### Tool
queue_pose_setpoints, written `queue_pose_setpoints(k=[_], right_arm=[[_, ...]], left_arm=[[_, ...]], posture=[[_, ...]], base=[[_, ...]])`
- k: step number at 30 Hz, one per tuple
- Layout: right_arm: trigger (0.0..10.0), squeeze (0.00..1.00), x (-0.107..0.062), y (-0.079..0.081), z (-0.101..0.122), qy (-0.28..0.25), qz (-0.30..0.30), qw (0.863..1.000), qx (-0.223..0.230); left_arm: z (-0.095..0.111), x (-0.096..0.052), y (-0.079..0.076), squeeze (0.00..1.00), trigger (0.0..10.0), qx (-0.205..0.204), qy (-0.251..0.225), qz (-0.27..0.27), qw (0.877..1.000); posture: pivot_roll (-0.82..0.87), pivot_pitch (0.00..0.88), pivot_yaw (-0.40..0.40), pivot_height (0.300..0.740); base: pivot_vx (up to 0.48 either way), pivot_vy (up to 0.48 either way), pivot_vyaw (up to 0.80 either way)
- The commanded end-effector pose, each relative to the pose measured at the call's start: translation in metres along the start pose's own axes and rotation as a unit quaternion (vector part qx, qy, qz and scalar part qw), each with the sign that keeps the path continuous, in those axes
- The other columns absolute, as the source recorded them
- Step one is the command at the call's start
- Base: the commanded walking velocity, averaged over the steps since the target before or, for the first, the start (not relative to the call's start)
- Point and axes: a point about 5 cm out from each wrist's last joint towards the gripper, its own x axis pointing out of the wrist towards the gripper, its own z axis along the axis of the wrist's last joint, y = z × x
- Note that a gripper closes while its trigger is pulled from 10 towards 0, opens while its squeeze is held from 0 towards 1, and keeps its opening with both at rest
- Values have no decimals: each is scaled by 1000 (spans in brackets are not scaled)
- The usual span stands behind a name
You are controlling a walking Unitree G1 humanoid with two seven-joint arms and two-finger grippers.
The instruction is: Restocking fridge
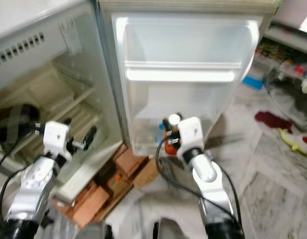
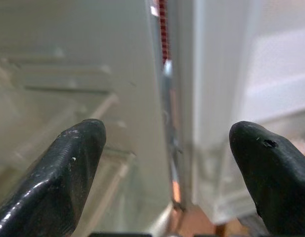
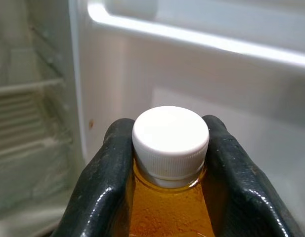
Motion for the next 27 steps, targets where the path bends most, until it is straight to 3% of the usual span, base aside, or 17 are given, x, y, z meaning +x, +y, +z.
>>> queue_pose_setpoints(k=[1, 20, 24, 27], right_arm=[[10000, 0, 5, 10, 10, -25, 18, 1000, 6], [10000, 0, 1, 6, 4, -23, -5, 999, 24], [10000, 0, 2, 6, 5, -24, -5, 999, 24], [10000, 0, 3, 5, 6, -25, -5, 999, 23]], left_arm=[[-1, -5, 10, 0, 10000, 6, 6, 17, 1000], [-12, -12, 5, 0, 10000, -2, 28, 26, 999], [-9, -7, 5, 0, 10000, -1, 23, 23, 999], [-6, -5, 7, 0, 10000, 1, 20, 24, 1000]], posture=[[-6, 108, -54, 740], [-8, 96, -42, 740], [-10, 93, -42, 740], [-9, 94, -43, 716]], base=[[0, 0, 0], [0, 0, 0], [0, 0, 0], [0, 0, 0]])
